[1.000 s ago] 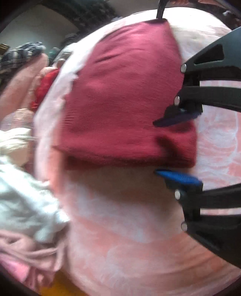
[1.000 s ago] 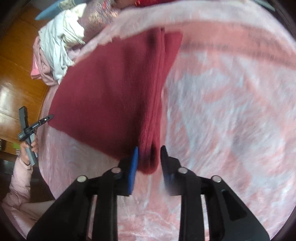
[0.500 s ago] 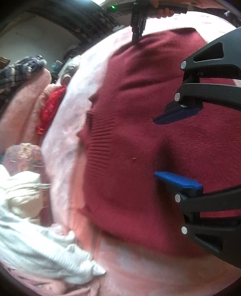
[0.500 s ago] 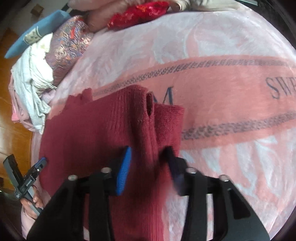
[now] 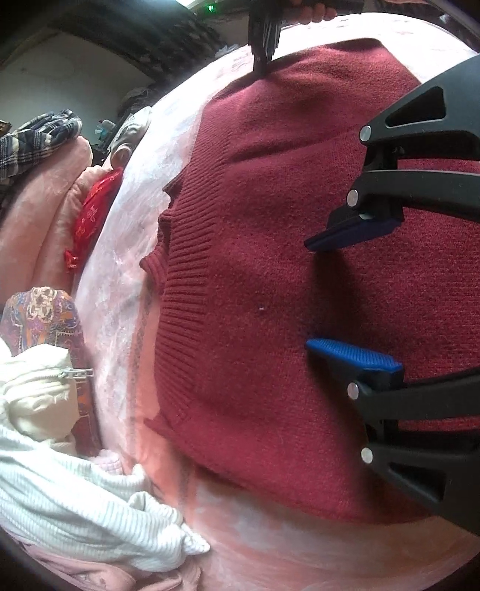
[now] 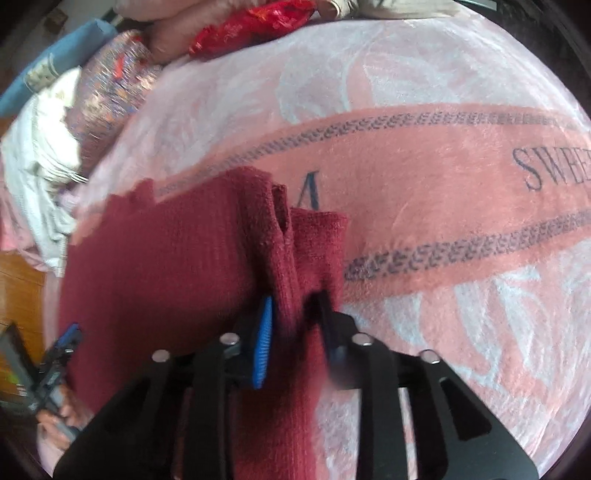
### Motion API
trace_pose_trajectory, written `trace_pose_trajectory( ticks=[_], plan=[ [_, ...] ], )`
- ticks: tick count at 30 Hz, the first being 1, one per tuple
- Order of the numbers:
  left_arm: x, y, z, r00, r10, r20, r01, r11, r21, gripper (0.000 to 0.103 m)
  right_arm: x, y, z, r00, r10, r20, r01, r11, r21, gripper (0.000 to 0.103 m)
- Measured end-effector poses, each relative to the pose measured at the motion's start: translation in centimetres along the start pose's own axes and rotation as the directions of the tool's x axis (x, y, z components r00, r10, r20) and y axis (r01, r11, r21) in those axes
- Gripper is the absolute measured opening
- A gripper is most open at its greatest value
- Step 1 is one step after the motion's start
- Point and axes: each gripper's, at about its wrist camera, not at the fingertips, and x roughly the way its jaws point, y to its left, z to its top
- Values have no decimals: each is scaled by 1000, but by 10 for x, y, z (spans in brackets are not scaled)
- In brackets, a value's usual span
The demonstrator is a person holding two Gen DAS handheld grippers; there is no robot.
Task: Fold small clothes
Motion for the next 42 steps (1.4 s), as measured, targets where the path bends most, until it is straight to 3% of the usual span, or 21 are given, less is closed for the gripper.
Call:
trace_pose_trajectory(
  ticks=[1,6,10,16,21,24,26,42],
  plan=[
    [-3,1,0,1000,-9,6,9,1000,-7,50,-5,0,-3,1000,4,4,-4,1000,-9,44],
    [-14,3,0,999,-42,17,42,999,-30,55,-31,4,-30,999,31,-32,-34,994,-104,48],
    [-18,4,-1,998,-52,18,53,998,-47,56,-28,-1,-50,994,52,-101,-66,988,-143,48],
    [-13,4,-2,1000,-29,12,29,999,-31,56,-7,-16,-50,982,96,-162,-109,991,-72,50],
    [-9,8,-2,1000,-29,3,29,999,-31,56,8,-19,-50,973,120,-199,-130,991,-35,43],
    [-6,12,0,999,-39,-8,39,998,-43,56,11,-18,-53,967,151,-205,-160,987,-28,26],
    [-4,14,0,999,-44,-11,43,998,-54,56,11,-14,-54,972,135,-194,-148,988,-50,20],
    [4,10,1,999,-17,-43,17,1000,7,56,15,-11,-57,981,117,-154,-129,990,-65,18]
  ],
)
